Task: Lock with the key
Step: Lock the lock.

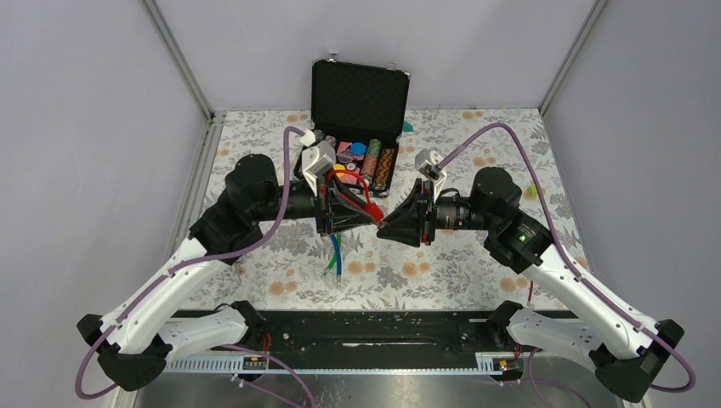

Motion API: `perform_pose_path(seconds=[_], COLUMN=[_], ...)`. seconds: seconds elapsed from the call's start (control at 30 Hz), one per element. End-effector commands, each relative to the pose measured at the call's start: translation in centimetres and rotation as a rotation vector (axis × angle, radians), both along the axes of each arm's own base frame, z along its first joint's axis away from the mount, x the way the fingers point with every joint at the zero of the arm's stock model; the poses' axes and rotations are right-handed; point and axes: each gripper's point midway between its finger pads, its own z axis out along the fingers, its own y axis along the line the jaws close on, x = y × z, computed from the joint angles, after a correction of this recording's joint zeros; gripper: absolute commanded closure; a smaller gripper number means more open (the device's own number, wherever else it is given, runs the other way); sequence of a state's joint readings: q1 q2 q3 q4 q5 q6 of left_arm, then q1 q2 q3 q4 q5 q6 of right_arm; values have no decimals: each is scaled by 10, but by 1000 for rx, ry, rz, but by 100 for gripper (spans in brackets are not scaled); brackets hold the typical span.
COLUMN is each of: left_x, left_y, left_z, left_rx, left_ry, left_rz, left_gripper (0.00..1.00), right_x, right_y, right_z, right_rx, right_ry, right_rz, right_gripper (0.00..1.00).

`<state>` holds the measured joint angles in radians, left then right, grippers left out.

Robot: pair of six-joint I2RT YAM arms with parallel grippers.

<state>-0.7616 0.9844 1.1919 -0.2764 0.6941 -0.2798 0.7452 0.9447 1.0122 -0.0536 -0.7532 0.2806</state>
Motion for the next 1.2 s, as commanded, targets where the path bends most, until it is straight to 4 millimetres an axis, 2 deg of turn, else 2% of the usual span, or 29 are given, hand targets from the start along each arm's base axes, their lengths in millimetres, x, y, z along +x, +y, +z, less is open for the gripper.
perform_pose_path(seconds=[0.0,0.03,0.07,0.17,0.33,0.43,0.8,0.93,1.03,1.13,1.17], left_x=[6,6,6,4,2,0,-9,-9,-8,-8,-8], left_y=[16,15,14,12,11,10,12,11,10,10,10], left_z=[66,60,56,51,49,51,60,60,60,62,63], left_rx=[-143,-125,-112,-93,-82,-85,-107,-107,-105,-111,-116], left_ry=[-216,-208,-203,-192,-183,-181,-172,-171,-163,-160,-161], left_rz=[57,50,40,18,-2,-13,-48,-50,-51,-50,-48], left_gripper=[100,100,100,100,100,100,100,100,100,100,100], right_x=[-15,-14,-14,-9,-2,4,7,7,9,10,11], right_y=[-3,-2,-1,0,1,4,19,20,20,21,21], right_z=[18,23,28,38,48,49,53,56,56,57,56], right_rx=[80,109,137,178,205,209,240,251,250,252,250], right_ry=[53,35,17,-39,-90,-103,-139,-129,-119,-110,-106], right_rz=[34,37,36,19,-10,-25,38,34,27,23,21], right_gripper=[54,43,35,23,10,9,47,49,54,77,88])
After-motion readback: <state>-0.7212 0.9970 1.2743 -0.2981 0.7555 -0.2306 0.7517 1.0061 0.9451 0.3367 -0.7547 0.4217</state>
